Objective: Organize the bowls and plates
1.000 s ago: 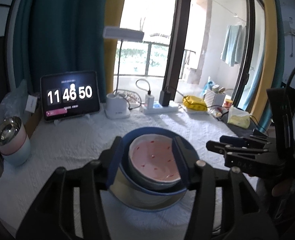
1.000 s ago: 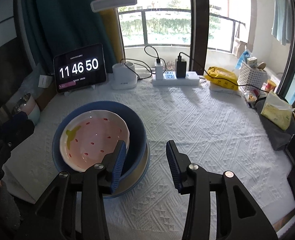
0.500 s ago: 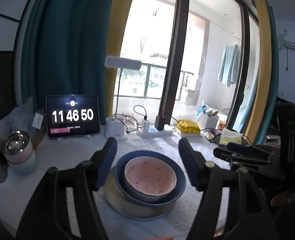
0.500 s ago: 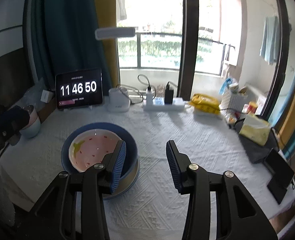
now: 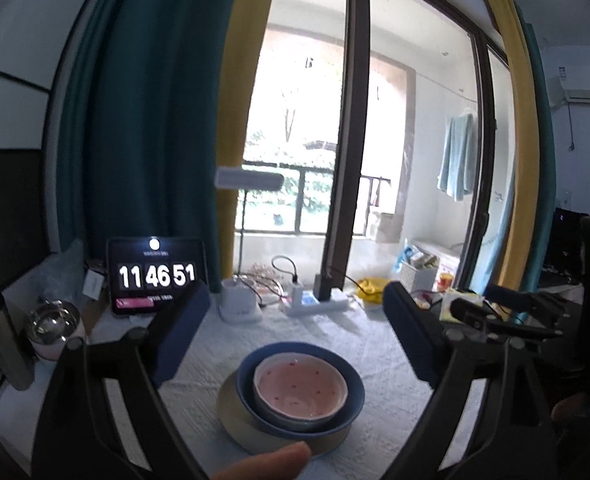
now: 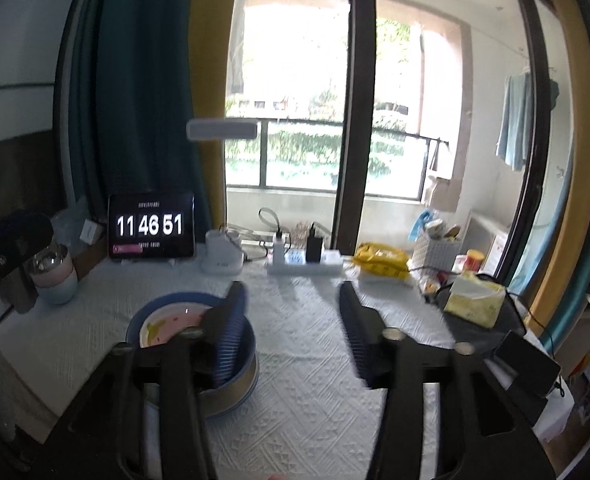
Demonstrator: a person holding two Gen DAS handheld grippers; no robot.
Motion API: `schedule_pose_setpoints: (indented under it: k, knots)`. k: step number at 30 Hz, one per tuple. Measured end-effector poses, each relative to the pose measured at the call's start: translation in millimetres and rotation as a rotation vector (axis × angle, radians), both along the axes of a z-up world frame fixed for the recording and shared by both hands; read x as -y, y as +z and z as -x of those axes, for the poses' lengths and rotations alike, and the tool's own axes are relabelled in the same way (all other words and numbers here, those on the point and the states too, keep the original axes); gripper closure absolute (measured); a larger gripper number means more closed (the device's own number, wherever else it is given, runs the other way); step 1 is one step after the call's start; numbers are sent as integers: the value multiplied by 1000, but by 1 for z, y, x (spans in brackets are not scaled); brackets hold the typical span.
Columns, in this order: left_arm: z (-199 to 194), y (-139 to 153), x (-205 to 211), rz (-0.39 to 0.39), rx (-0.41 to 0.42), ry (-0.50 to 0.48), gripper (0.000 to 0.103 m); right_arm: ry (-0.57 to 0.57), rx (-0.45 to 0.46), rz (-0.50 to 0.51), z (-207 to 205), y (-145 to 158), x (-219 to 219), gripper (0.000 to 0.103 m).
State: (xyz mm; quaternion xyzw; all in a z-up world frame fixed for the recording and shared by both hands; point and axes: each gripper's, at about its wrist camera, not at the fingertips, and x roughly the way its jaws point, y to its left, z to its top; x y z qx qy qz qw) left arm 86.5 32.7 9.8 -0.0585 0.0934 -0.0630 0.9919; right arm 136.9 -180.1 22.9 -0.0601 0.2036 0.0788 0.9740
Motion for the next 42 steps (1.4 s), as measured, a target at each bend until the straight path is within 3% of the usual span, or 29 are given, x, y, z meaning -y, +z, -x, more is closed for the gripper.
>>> schedule_pose_setpoints:
  k: [5, 13, 21, 42]
  knots:
    - [4, 9, -2, -8, 41, 37, 13, -13, 82, -9, 12, 15, 9, 35]
    - [1, 5, 0, -23, 37, 98, 12, -27, 140, -33, 22, 27, 20, 33]
    - [0, -4, 9, -26, -43, 75, 12, -34, 136, -35, 25, 25, 25, 32]
    - [8, -9, 10, -23, -63, 53, 12, -26, 104, -39, 27, 19, 22, 32]
